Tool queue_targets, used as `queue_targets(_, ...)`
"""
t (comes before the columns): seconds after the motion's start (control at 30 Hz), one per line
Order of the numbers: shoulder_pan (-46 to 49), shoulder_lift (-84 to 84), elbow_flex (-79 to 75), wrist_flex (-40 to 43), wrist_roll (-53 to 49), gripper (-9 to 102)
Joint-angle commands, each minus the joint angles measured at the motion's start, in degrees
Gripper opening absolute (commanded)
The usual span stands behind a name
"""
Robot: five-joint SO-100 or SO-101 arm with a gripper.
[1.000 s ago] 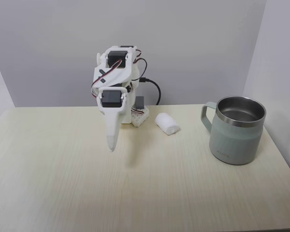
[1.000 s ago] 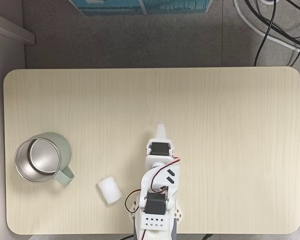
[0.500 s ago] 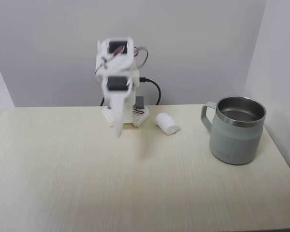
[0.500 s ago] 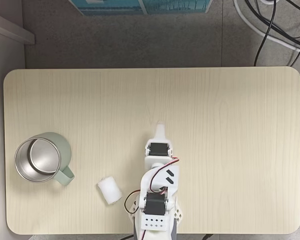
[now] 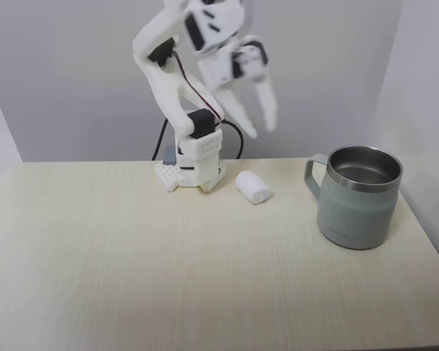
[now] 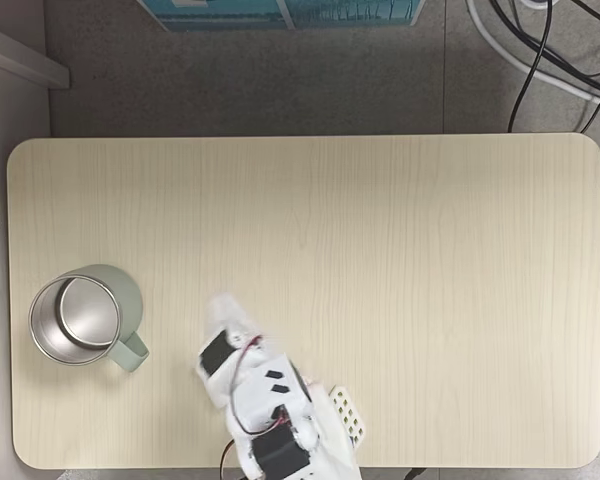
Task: Grasp a dressing and put it in the cup.
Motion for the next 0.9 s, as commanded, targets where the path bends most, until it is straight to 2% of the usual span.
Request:
queue_targets(0.0, -5.5, 1.1, 1.9, 5.6, -9.6, 19)
queue_targets(0.13, -10.5, 1.1, -3.5, 8.4, -18.0, 23)
queue_targets(0.27, -12.4, 4.0, -10.3, 5.7, -21.6, 27)
queue_targets(0.6, -16.5, 9.6, -30.4, -9.3, -23.7, 31)
queue_targets(0.87, -18.0, 14.8, -39.9, -21.9, -23.6, 31)
